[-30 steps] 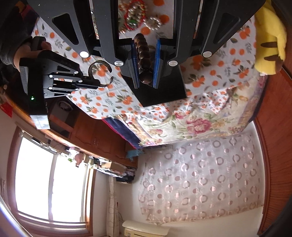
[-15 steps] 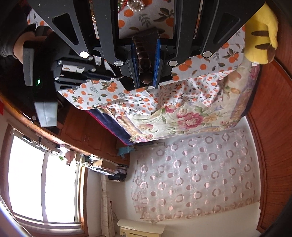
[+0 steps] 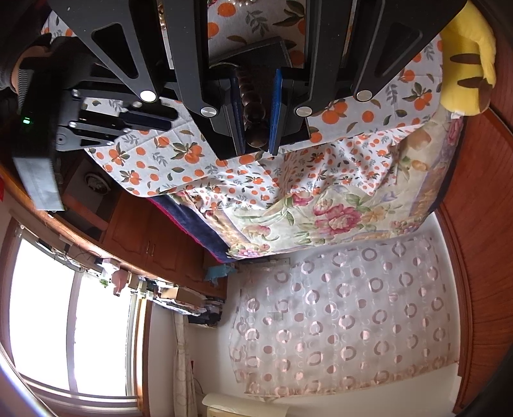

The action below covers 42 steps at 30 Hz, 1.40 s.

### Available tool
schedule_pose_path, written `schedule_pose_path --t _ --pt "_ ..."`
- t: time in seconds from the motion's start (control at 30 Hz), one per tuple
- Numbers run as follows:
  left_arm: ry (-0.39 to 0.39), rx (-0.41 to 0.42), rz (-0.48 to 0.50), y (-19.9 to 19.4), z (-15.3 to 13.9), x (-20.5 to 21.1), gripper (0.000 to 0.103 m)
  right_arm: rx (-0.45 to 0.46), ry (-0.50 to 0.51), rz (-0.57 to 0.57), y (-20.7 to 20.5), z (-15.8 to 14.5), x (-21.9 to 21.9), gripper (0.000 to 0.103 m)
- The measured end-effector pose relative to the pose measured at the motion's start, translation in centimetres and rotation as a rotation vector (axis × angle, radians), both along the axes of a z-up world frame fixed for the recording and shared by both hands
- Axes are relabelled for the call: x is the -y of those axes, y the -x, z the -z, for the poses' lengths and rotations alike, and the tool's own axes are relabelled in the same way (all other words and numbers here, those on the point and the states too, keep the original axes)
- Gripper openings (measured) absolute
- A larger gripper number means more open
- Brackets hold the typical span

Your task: Organize jewelry

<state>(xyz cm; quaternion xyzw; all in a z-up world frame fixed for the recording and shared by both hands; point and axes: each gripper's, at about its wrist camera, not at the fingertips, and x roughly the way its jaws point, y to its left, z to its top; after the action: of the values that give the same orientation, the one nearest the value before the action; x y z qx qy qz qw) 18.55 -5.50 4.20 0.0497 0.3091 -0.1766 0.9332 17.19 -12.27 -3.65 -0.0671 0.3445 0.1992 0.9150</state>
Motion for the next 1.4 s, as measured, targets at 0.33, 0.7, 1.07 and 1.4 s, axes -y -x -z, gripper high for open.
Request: schedule_pose_path --t 0.33,0.7,1.07,1.4 --pt "-0.008 -0.027 -0.009 -1.2 1.1 0.9 0.020 0.012 -0.031 -0.004 2.8 -0.3 1.5 0.012" --pt "-0.038 -0.023 0.000 5.0 3.0 -1.1 0.053 -0.021 -0.063 -0.032 8.1 1.6 1.7 0.012" --pt "-0.037 -0.089 0.035 10.2 6.8 -2.1 0.064 -0.044 -0.067 -0.034 11.8 2.9 1.6 0.012" --pt "-0.020 -0.177 0.013 11.9 10.2 -4.1 0.064 -0.075 -0.054 -0.047 12.9 4.5 0.3 0.019"
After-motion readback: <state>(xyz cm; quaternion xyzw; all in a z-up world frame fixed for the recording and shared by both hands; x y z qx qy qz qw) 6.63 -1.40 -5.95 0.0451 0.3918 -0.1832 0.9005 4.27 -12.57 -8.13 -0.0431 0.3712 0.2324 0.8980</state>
